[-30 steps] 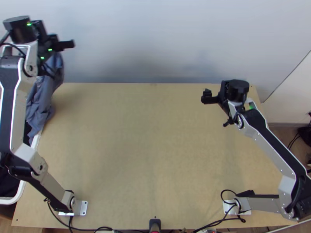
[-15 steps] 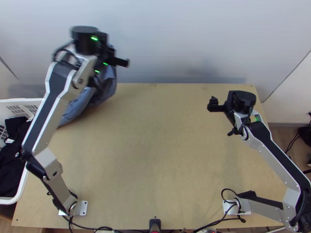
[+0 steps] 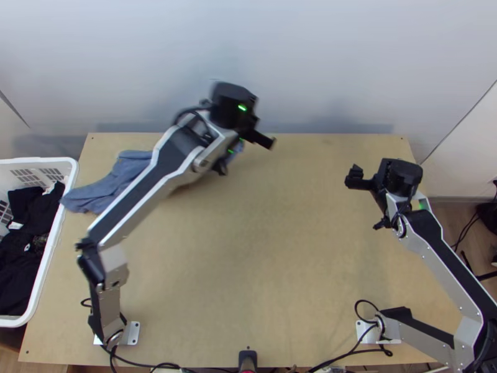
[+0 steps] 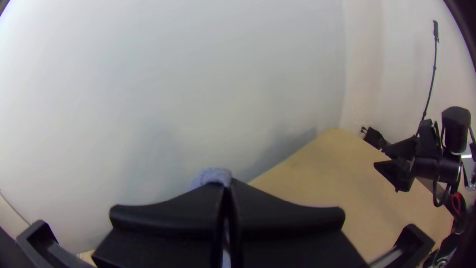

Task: Fold the t-shirt

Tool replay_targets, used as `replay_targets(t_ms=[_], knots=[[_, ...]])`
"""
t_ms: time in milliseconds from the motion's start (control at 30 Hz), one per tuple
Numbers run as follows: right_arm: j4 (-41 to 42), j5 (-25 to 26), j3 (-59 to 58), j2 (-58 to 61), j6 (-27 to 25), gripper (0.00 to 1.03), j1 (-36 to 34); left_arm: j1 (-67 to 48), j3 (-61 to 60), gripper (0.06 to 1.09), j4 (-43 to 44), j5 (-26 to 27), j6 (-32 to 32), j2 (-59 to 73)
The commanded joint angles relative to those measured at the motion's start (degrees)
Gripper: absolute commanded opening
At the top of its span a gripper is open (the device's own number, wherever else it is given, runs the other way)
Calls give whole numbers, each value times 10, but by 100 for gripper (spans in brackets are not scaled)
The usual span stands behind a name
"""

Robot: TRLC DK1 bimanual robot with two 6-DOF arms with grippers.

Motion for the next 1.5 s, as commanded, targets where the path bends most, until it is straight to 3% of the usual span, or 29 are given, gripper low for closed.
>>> replay_targets(t_ms=[0,567,800,900,933,1000,1033,1067,1100,1300,1467], knots=[[6,-1,-43,-24,16,98,-25,-71,1,9,43,-4,5,46],[18,0,-132,-80,42,98,-78,-200,25,9,200,9,69,136],[23,-1,-149,-69,38,98,-127,-229,25,9,192,47,67,151],[24,-2,-150,-64,37,98,-147,-236,25,10,162,90,57,152],[27,-2,-150,-62,36,98,-154,-239,21,20,153,104,57,152],[47,-3,-152,-59,35,98,-162,-241,18,68,129,124,56,150],[57,-4,-153,-56,35,98,-166,-241,18,88,115,132,54,148],[67,-4,-153,-53,33,98,-169,-241,18,100,97,135,52,145],[73,-4,-153,-51,32,98,-170,-241,18,104,79,150,51,141],[76,-20,-142,-35,35,98,-170,-234,-15,104,-8,168,49,107],[76,-42,-135,-29,34,98,-170,-219,-47,104,-141,182,68,65]])
